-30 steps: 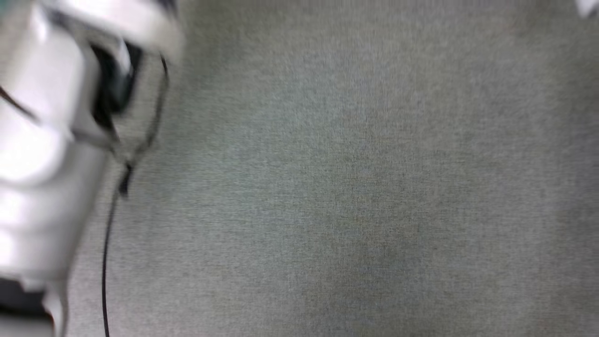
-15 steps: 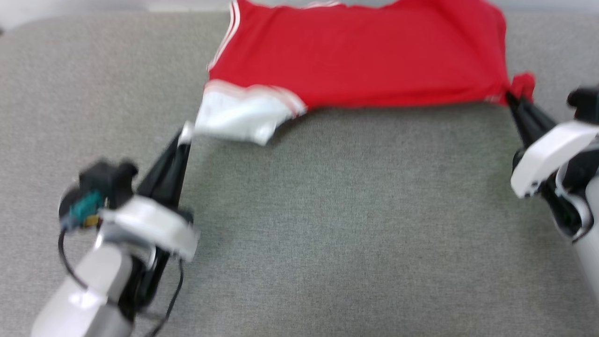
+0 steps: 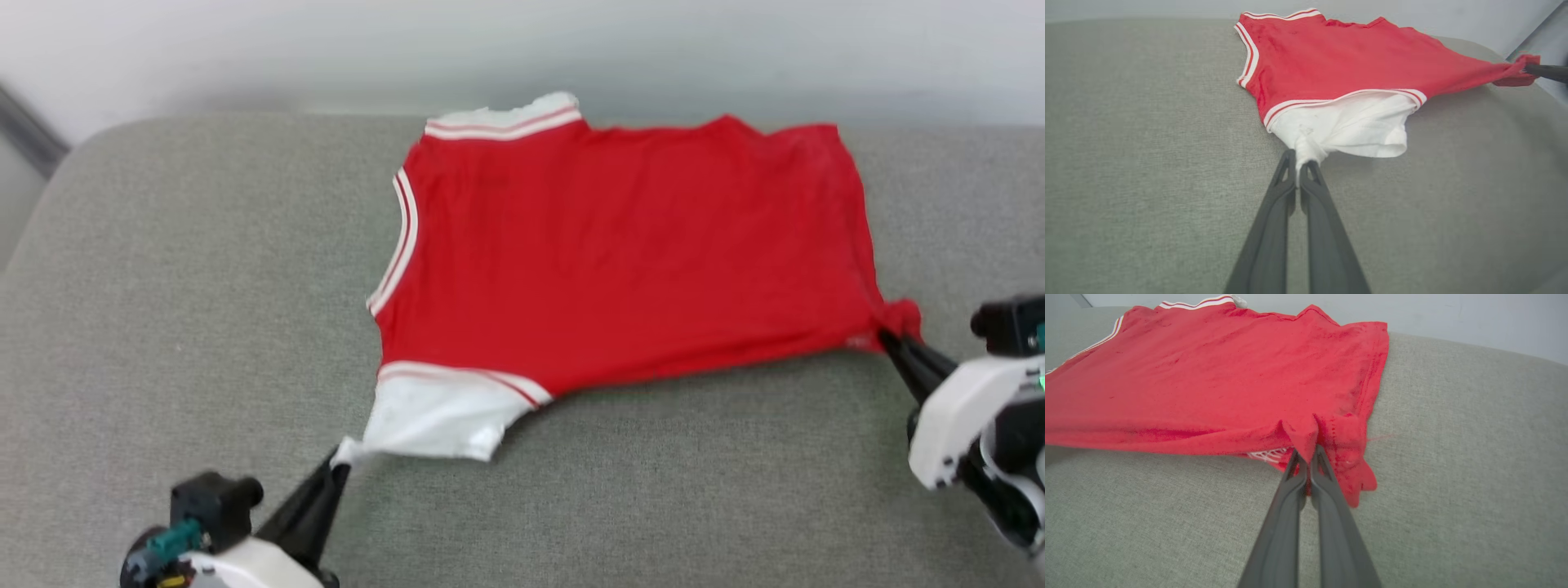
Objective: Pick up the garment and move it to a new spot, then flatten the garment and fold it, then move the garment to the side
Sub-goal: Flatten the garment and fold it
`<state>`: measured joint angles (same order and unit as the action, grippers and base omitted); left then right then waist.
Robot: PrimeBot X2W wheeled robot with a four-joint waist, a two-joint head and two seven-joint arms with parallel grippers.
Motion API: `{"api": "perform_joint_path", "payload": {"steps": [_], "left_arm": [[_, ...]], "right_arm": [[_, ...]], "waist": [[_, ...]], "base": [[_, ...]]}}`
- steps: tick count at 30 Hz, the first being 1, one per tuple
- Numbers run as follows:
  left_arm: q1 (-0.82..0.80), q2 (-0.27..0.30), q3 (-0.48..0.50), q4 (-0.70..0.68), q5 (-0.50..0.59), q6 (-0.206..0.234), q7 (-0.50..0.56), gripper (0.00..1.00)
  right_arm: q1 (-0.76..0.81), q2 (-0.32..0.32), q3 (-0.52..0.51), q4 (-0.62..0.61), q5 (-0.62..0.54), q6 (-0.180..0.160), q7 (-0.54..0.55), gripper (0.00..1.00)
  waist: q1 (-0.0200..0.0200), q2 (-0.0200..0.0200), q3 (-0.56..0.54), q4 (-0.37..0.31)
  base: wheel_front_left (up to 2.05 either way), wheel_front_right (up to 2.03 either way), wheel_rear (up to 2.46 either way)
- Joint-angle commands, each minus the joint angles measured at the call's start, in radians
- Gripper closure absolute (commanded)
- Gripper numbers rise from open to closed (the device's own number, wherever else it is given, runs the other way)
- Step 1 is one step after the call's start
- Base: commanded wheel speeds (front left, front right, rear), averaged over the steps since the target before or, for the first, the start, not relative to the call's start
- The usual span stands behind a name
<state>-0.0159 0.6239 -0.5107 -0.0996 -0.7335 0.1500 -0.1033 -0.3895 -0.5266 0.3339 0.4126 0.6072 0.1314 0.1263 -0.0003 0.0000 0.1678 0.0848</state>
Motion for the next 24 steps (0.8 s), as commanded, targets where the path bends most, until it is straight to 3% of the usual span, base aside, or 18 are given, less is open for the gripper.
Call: {"api": "perform_joint_path", "payload": {"steps": [1, 9, 14, 24], "left_arm": [[0.032, 0.013, -0.006, -0.017, -0.008, 0.005, 0.012, 1.0], [0.174, 0.083, -0.035, -0.138, -0.07, 0.01, 0.099, 1.0], [0.266, 0.111, -0.046, -0.194, -0.118, 0.02, 0.129, 1.0], [0.234, 0.103, -0.015, -0.205, -0.103, 0.022, 0.08, 1.0]], "right_arm": [[0.044, -0.017, -0.009, -0.011, 0.015, -0.002, 0.009, 1.0], [0.267, -0.067, -0.065, -0.125, 0.09, -0.002, 0.087, 1.0], [0.429, -0.054, -0.129, -0.239, 0.104, -0.001, 0.157, 1.0], [0.491, -0.026, -0.197, -0.355, 0.057, -0.001, 0.206, 1.0]], "waist": [[0.0003, 0.0, -0.03, 0.005], [0.0003, 0.0, -0.119, 0.007], [0.0003, 0.0, -0.134, -0.006], [0.0003, 0.0, -0.126, -0.024]], "base": [[0.0, 0.0, 0.0], [0.0, 0.0, 0.0], [0.0, 0.0, 0.0], [0.0, 0.0, 0.0]]}}
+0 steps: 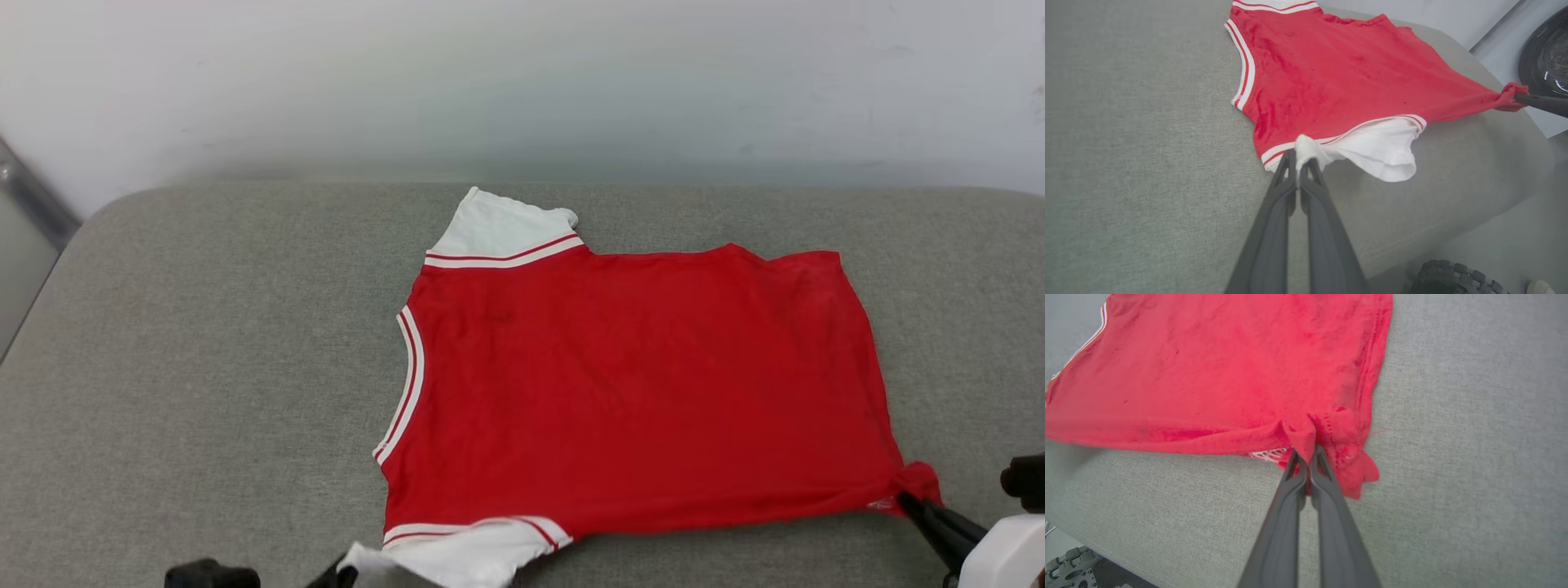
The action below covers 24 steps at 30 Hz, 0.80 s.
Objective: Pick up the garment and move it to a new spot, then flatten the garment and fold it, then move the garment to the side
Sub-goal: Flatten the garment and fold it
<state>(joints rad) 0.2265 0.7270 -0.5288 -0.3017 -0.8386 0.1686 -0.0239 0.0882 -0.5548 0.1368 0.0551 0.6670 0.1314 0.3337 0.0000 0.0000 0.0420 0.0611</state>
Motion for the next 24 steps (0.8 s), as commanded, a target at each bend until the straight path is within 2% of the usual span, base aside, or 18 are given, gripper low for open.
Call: {"api": "perform_joint_path", "payload": {"steps": [1, 14, 24], "left_arm": [[-0.018, -0.003, 0.01, -0.001, 0.005, 0.004, -0.009, 1.0], [-0.216, -0.029, 0.045, 0.03, 0.046, -0.017, -0.013, 1.0], [-0.413, -0.058, 0.038, 0.153, 0.072, -0.044, 0.039, 1.0]], "right_arm": [[0.012, 0.008, -0.011, -0.007, -0.004, -0.001, -0.002, 1.0], [-0.114, 0.024, -0.012, -0.085, -0.053, -0.001, 0.056, 1.0], [-0.273, 0.009, 0.017, -0.026, -0.108, -0.001, 0.143, 1.0]], "waist": [[0.0, 0.0, 0.002, -0.001], [0.0, 0.0, 0.121, -0.023], [0.0, 0.0, 0.235, -0.024]], "base": [[0.0, 0.0, 0.0], [0.0, 0.0, 0.0], [0.0, 0.0, 0.0]]}}
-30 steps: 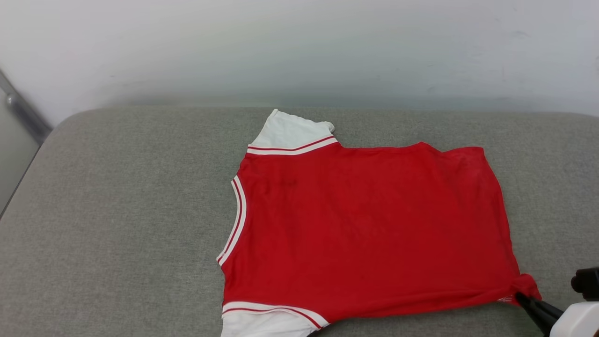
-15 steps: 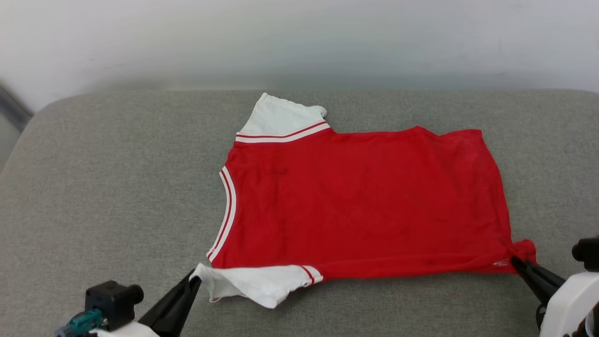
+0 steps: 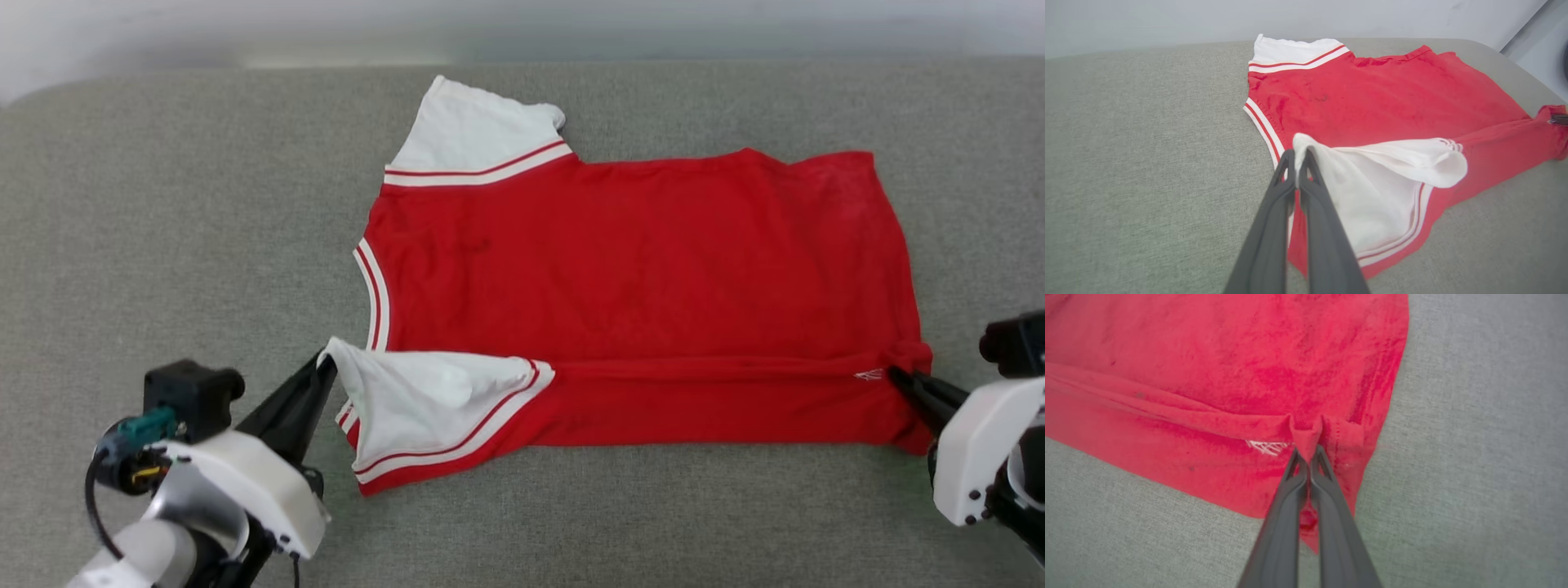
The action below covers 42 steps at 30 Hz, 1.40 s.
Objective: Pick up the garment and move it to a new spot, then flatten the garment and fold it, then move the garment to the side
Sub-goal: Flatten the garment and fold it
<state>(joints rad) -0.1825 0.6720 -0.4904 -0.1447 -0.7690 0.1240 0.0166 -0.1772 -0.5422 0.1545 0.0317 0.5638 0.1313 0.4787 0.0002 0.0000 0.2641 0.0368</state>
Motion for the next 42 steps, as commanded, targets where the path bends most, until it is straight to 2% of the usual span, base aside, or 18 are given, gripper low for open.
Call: {"api": "perform_joint_path", "payload": {"steps": [1, 16, 17, 18, 19, 23, 29, 35, 42], "left_arm": [[-0.022, -0.01, -0.003, 0.015, 0.0, -0.005, 0.006, 1.0], [-0.228, -0.119, -0.073, 0.316, 0.045, -0.08, -0.004, 1.0], [-0.236, -0.126, -0.075, 0.331, 0.049, -0.079, -0.011, 0.75], [-0.242, -0.132, -0.076, 0.345, 0.055, -0.077, -0.018, 0.0], [-0.244, -0.139, -0.078, 0.363, 0.056, -0.075, -0.025, 0.0], [-0.233, -0.168, -0.07, 0.41, 0.043, -0.076, -0.065, 0.0], [-0.18, -0.181, -0.053, 0.432, 0.015, -0.061, -0.106, 0.0], [-0.076, -0.166, -0.026, 0.343, -0.022, 0.006, -0.103, 0.0], [0.065, -0.128, -0.035, 0.182, -0.039, 0.09, -0.045, 0.0]], "right_arm": [[-0.024, -0.005, 0.007, 0.009, -0.006, -0.001, 0.007, 1.0], [-0.166, 0.015, 0.083, 0.172, -0.031, -0.001, 0.043, 1.0], [-0.167, 0.02, 0.08, 0.182, -0.031, -0.001, 0.046, 1.0], [-0.169, 0.021, 0.081, 0.185, -0.038, -0.001, 0.039, 0.54], [-0.168, 0.024, 0.082, 0.189, -0.04, -0.001, 0.034, 0.0], [-0.161, 0.04, 0.089, 0.192, -0.053, -0.001, 0.019, 0.0], [-0.133, 0.047, 0.093, 0.171, -0.098, -0.001, 0.008, 0.0], [-0.067, 0.06, 0.048, 0.102, -0.162, -0.001, 0.054, 0.0], [0.067, 0.134, -0.09, -0.033, -0.236, -0.001, 0.193, 0.0]], "waist": [[-0.0002, 0.0, 0.021, 0.001], [-0.0002, 0.0, 0.068, 0.009], [-0.0002, 0.0, 0.065, 0.009], [-0.0002, 0.0, 0.061, 0.008], [-0.0002, 0.0, 0.055, 0.007], [-0.0002, 0.0, 0.018, 0.001], [-0.0002, 0.0, -0.052, -0.005], [-0.0002, 0.0, -0.116, -0.003], [-0.0002, 0.0, -0.138, 0.001]], "base": [[0.0, 0.0, 0.0], [0.0, 0.0, 0.0], [0.0, 0.0, 0.0], [0.0, 0.0, 0.0], [0.0, 0.0, 0.0], [0.0, 0.0, 0.0], [0.0, 0.0, 0.0], [0.0, 0.0, 0.0], [0.0, 0.0, 0.0]]}}
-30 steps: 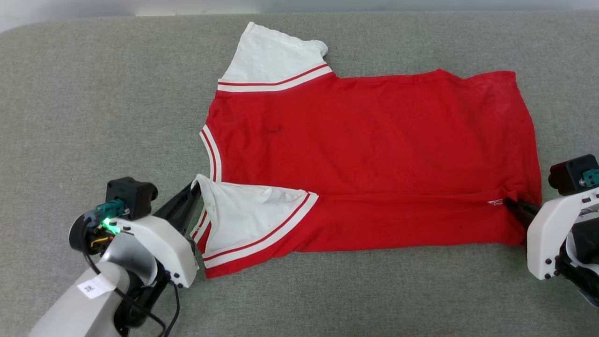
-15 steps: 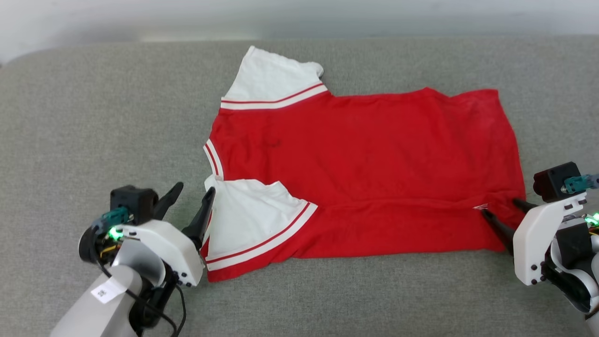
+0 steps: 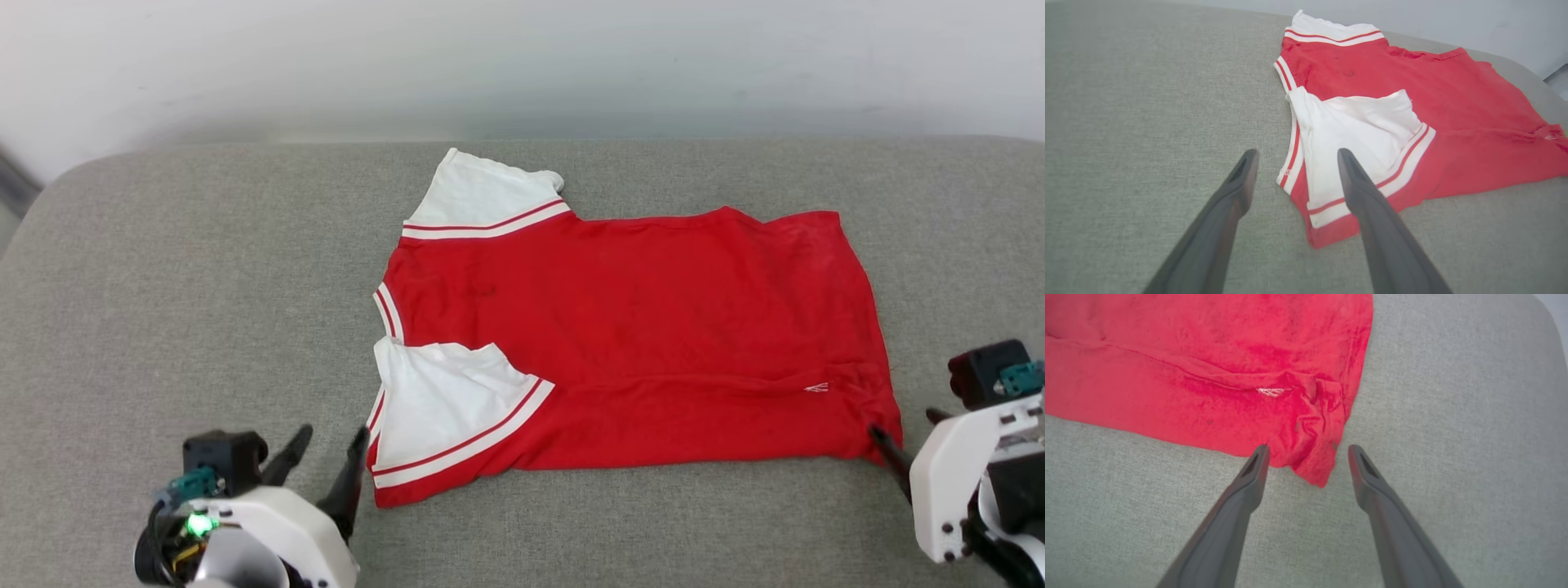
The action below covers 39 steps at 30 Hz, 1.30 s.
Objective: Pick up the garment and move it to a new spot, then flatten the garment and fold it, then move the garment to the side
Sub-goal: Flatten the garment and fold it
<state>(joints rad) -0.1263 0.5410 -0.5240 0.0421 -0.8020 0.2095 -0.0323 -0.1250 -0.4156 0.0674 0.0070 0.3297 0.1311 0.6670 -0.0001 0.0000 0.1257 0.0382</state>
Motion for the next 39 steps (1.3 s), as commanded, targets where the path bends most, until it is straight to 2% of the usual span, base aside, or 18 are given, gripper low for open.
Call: {"api": "perform_joint_path", "payload": {"steps": [1, 5, 9, 15, 25, 26, 27, 28, 31, 39], "left_arm": [[0.025, 0.007, -0.005, -0.027, -0.01, 0.016, 0.022, 0.0], [0.059, 0.027, -0.022, -0.095, -0.015, 0.048, 0.079, 0.0], [0.058, 0.038, -0.032, -0.104, -0.018, 0.064, 0.123, 0.0], [0.024, 0.036, -0.034, -0.065, -0.021, 0.082, 0.161, 0.0], [-0.016, 0.016, -0.104, 0.072, -0.015, 0.069, 0.264, 0.0], [-0.011, 0.013, -0.117, 0.086, -0.018, 0.067, 0.28, 0.44], [-0.006, 0.006, -0.127, 0.096, -0.026, 0.062, 0.294, 0.78], [-0.001, 0.001, -0.137, 0.103, -0.031, 0.056, 0.307, 1.0], [0.005, -0.005, -0.146, 0.113, -0.036, 0.049, 0.31, 1.0], [-0.026, -0.002, -0.08, 0.034, -0.024, 0.045, 0.19, 1.0]], "right_arm": [[0.037, 0.019, -0.018, -0.029, -0.01, -0.001, 0.028, 0.0], [0.092, 0.072, -0.081, -0.122, -0.041, -0.001, 0.08, 0.0], [0.121, 0.113, -0.105, -0.193, -0.056, -0.001, 0.107, 0.0], [0.119, 0.134, -0.109, -0.247, -0.066, -0.001, 0.118, 0.0], [0.096, 0.127, -0.107, -0.27, -0.071, -0.001, 0.11, 0.0], [0.096, 0.127, -0.105, -0.268, -0.071, -0.001, 0.11, 0.0], [0.095, 0.126, -0.104, -0.267, -0.071, -0.001, 0.11, 0.0], [0.095, 0.126, -0.102, -0.265, -0.071, -0.001, 0.109, 0.0], [0.089, 0.118, -0.1, -0.258, -0.075, -0.001, 0.106, 0.0], [0.078, 0.102, -0.126, -0.229, -0.09, -0.001, 0.119, 0.0]], "waist": [[0.0001, 0.0, 0.001, 0.0], [0.0001, 0.0, 0.016, 0.0], [0.0001, 0.0, 0.041, -0.01], [0.0001, 0.0, 0.085, -0.03], [0.0001, 0.0, 0.15, -0.05], [0.0001, 0.0, 0.152, -0.05], [0.0001, 0.0, 0.153, -0.05], [0.0001, 0.0, 0.153, -0.049], [0.0001, 0.0, 0.143, -0.043], [0.0001, 0.0, 0.1, -0.009]], "base": [[0.0, 0.0, 0.0], [0.0, 0.0, 0.0], [0.0, 0.0, 0.0], [0.0, 0.0, 0.0], [0.0, 0.0, 0.0], [0.0, 0.0, 0.0], [0.0, 0.0, 0.0], [0.0, 0.0, 0.0], [0.0, 0.0, 0.0], [0.0, 0.0, 0.0]]}}
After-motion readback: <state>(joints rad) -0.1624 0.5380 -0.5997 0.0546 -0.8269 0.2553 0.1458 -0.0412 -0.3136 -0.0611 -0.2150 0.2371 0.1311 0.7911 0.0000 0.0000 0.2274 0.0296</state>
